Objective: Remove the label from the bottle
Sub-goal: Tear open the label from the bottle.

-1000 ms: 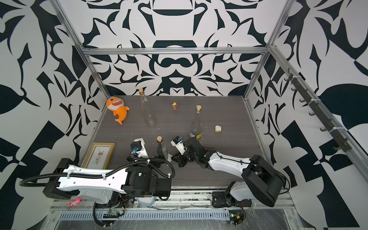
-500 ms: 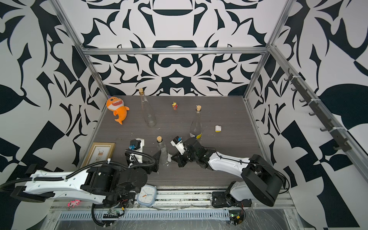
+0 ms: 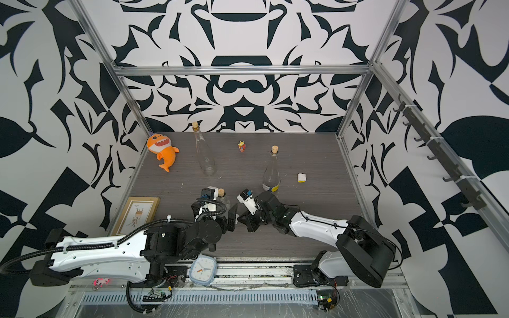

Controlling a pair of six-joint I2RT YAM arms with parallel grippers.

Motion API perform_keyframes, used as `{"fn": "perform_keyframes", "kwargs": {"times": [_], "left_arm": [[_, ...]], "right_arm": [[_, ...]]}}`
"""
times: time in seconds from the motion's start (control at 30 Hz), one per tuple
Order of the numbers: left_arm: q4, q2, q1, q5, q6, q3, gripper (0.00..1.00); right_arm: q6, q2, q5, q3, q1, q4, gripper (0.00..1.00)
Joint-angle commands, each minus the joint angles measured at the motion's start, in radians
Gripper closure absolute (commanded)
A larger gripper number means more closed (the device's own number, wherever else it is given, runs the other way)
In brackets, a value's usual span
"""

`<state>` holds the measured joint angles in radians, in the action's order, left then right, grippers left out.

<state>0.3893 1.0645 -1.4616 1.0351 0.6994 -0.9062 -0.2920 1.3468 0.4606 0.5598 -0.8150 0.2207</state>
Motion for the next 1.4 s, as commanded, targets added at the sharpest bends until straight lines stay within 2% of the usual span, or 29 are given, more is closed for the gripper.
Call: {"fn": "perform_keyframes", "kwargs": {"times": [0.0,0.43,0.6,0.77,0.93,0.97,1.0,1.1,1.2,1.37], "left_arm": [[-0.075,0.02,0.032,0.007,-0.03,0.021,0.05],[-0.159,0.0,0.112,-0.06,-0.064,0.102,0.42],[-0.266,-0.023,0.138,-0.145,-0.142,0.161,0.49],[-0.322,-0.052,0.185,-0.231,-0.193,0.2,0.61],[-0.369,-0.084,0.222,-0.292,-0.235,0.231,0.61],[-0.378,-0.087,0.226,-0.303,-0.249,0.231,0.57],[-0.389,-0.089,0.231,-0.321,-0.262,0.234,0.49],[-0.411,-0.088,0.243,-0.344,-0.279,0.236,0.45],[-0.428,-0.078,0.247,-0.344,-0.285,0.234,0.34],[-0.467,-0.053,0.247,-0.319,-0.285,0.236,0.34]], "right_arm": [[0.008,-0.022,0.005,-0.011,0.002,0.001,1.0],[0.001,-0.014,0.014,-0.003,0.003,0.007,1.0],[0.0,-0.012,0.013,-0.002,0.003,0.005,1.0],[-0.005,-0.013,0.014,-0.005,0.003,0.006,1.0],[-0.005,-0.017,0.016,-0.006,0.002,0.005,1.0],[-0.005,-0.017,0.018,-0.005,0.003,0.004,1.0],[-0.003,-0.016,0.021,-0.005,0.002,0.005,1.0],[-0.003,-0.01,0.024,-0.003,0.003,0.006,1.0],[-0.004,-0.006,0.028,-0.001,0.003,0.012,1.0],[-0.009,-0.005,0.036,-0.003,0.002,0.017,1.0]]}}
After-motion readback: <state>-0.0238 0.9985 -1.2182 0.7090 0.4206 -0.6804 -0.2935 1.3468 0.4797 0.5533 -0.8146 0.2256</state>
